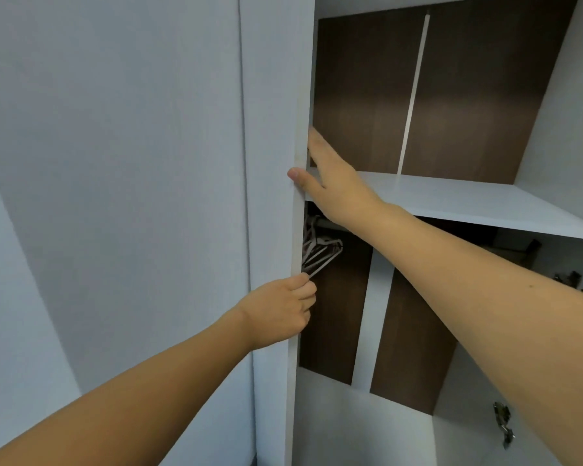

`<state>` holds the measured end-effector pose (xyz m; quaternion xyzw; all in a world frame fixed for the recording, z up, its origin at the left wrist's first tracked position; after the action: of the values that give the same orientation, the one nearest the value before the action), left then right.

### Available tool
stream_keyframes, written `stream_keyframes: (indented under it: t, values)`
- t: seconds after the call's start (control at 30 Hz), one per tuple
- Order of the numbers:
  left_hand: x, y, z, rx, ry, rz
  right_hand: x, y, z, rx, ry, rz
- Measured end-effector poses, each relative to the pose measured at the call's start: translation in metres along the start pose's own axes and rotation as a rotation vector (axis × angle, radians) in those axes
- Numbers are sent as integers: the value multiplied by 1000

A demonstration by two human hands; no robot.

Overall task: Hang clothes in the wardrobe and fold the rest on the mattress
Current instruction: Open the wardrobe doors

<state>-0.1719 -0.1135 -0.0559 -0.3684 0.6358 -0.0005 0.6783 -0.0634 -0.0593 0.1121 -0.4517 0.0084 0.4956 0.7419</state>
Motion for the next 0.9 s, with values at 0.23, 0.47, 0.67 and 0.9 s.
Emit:
stream_keyframes:
  t: [0.23, 0.47, 0.67, 0.9]
  values:
    - [-9, 0, -73, 40, 12, 29, -53, 43, 16, 314, -463, -782]
    - [-13, 28, -139, -108, 6, 85, -98, 94, 45, 318, -533, -852]
    - [-20, 46, -183, -213, -47, 57, -129, 130, 67, 285, -568, -792]
    - [-28, 62, -217, -356, -153, 0, -144, 163, 85, 198, -525, -868]
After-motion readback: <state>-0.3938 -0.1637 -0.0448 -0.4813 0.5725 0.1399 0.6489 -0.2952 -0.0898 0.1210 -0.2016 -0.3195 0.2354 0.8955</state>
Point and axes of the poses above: each hand's wrist, its own z-axis towards the middle knuckle, its own y-axis out of the palm, x = y × z, the point moved 3 cm from there along z, towards the middle knuckle, and after that the axes turned 10 degrees about y, right-handed, at the moved point
